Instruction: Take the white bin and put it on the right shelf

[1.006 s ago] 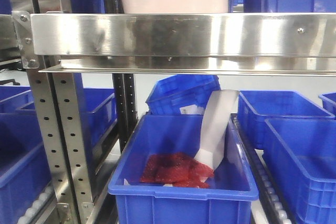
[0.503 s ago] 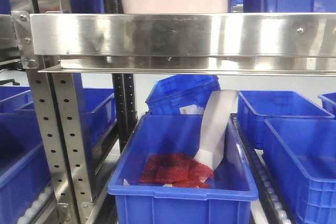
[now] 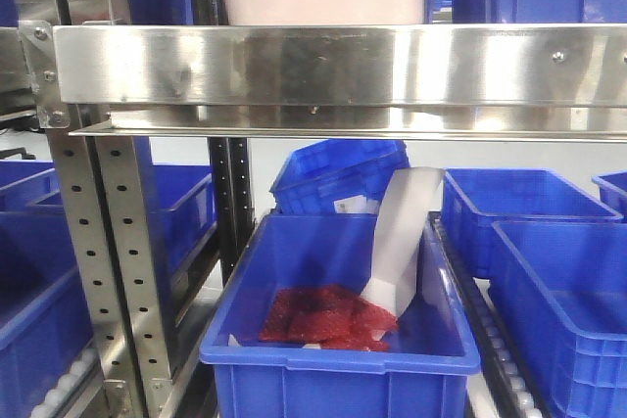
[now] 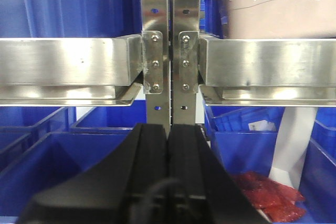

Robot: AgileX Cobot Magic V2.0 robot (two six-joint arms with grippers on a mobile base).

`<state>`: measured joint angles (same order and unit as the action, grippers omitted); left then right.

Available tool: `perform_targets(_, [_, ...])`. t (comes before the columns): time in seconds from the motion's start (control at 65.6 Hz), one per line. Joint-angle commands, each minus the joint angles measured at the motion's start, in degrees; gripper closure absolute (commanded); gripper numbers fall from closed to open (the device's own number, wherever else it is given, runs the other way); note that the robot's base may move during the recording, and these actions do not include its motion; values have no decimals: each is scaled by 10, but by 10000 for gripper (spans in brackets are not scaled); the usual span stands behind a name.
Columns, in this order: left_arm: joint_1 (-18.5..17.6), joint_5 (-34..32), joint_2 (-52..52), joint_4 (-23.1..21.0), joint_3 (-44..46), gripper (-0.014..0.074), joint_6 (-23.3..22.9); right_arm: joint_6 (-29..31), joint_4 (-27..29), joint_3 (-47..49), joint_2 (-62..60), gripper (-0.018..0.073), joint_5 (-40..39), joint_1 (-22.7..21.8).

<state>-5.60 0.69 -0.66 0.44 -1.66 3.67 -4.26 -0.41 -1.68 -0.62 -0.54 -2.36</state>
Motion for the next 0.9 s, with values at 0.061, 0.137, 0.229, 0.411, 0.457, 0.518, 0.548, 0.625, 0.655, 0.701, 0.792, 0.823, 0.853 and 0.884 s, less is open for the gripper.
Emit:
perform_targets(0.061, [-6, -41, -6, -12, 1, 715, -6, -2, -7, 1, -10, 505, -52, -3])
perform_targets(0.137, [-6, -37, -6, -20, 1, 715, -6, -2, -7, 1, -10, 505, -52, -3])
perform_targets(0.229, [-6, -37, -6, -20, 1, 715, -6, -2, -7, 1, -10, 505, -52, -3])
perform_targets(0.411, [-6, -36, -6, -20, 1, 715, -6, -2, -7, 1, -10, 505, -52, -3])
perform_targets(0.457, [-6, -37, -6, -20, 1, 715, -6, -2, -7, 1, -10, 505, -52, -3])
perform_targets(0.518, [-6, -37, -6, -20, 1, 715, -6, -2, -7, 1, -10, 505, -52, -3])
perform_targets(0.548, [-6, -37, -6, -20, 1, 715, -6, -2, -7, 1, -10, 505, -52, -3])
perform_targets(0.625, [-6, -37, -6, -20, 1, 715, -6, -2, -7, 1, -10, 505, -52, -3])
perform_targets(0.655, [-6, -37, -6, -20, 1, 715, -6, -2, -7, 1, -10, 505, -52, -3])
perform_targets(0.701, [-6, -37, -6, -20, 1, 715, -6, -2, -7, 1, -10, 505, -52, -3])
perform_targets(0.792, [-6, -37, -6, -20, 1, 715, -6, -2, -7, 1, -10, 505, -52, -3])
perform_targets(0.823, [-6, -37, -6, -20, 1, 715, -6, -2, -7, 1, -10, 505, -52, -3])
perform_targets(0.853, [-6, -37, -6, -20, 1, 715, -6, -2, -7, 1, -10, 505, -52, -3])
perform_targets(0.884, [-6, -37, -6, -20, 1, 715, -6, -2, -7, 1, -10, 505, -52, -3])
